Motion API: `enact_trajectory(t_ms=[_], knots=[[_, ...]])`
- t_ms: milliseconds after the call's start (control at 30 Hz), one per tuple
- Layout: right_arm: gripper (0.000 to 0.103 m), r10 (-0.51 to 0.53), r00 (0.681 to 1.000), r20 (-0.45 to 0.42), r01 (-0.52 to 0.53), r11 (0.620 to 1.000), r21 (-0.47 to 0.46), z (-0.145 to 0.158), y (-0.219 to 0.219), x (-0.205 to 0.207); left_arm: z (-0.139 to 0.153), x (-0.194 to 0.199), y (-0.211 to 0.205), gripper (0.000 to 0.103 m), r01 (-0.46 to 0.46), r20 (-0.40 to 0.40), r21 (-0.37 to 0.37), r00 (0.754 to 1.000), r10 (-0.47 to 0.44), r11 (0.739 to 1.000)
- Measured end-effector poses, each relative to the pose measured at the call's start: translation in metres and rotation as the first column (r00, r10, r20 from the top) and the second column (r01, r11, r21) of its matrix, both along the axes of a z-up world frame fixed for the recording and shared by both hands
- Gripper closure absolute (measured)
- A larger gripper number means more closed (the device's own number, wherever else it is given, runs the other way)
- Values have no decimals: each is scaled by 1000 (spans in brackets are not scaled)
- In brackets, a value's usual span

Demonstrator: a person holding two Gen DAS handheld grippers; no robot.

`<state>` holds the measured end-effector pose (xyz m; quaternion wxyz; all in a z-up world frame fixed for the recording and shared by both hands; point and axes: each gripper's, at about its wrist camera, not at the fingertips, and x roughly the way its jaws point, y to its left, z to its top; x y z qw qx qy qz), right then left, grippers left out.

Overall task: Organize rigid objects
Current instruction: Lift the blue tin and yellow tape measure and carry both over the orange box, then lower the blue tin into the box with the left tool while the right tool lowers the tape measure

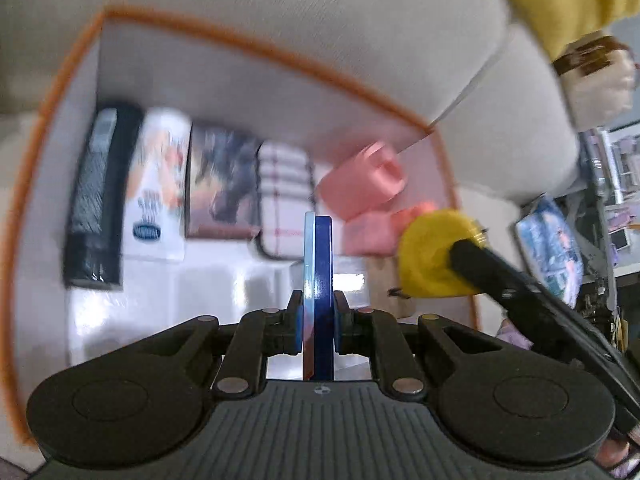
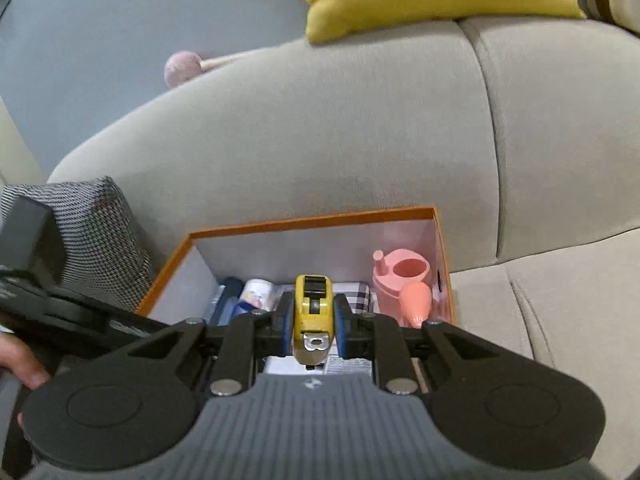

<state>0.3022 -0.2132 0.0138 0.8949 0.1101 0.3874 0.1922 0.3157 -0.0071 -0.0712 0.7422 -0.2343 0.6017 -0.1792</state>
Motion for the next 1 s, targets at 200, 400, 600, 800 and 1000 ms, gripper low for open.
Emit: enact_trajectory(t_ms=[200,400,600,800,1000], knots=[[82,8,1000,-15,-8,1000,10,-16,1,12,-40,16,-6,88,-5,-174,-8,985,4,1000],[82,18,1000,-4,-18,1000,11,-20,0,12,-55,24,-12,88,-10,-256,-8,967,8,1000],[82,12,1000,-17,-12,1000,-5,-25,-3,10,-63,38,-20,88,11,-338,20,941,-4,1000],[82,7,1000,-12,-7,1000,-5,-22,-5,6,-69,43,-23,78,33,-381,62,925,-7,998],[82,11,1000,-8,-11,1000,-14,-23,-4,4,-54,43,-17,60,90,-325,167,945,-32,982]])
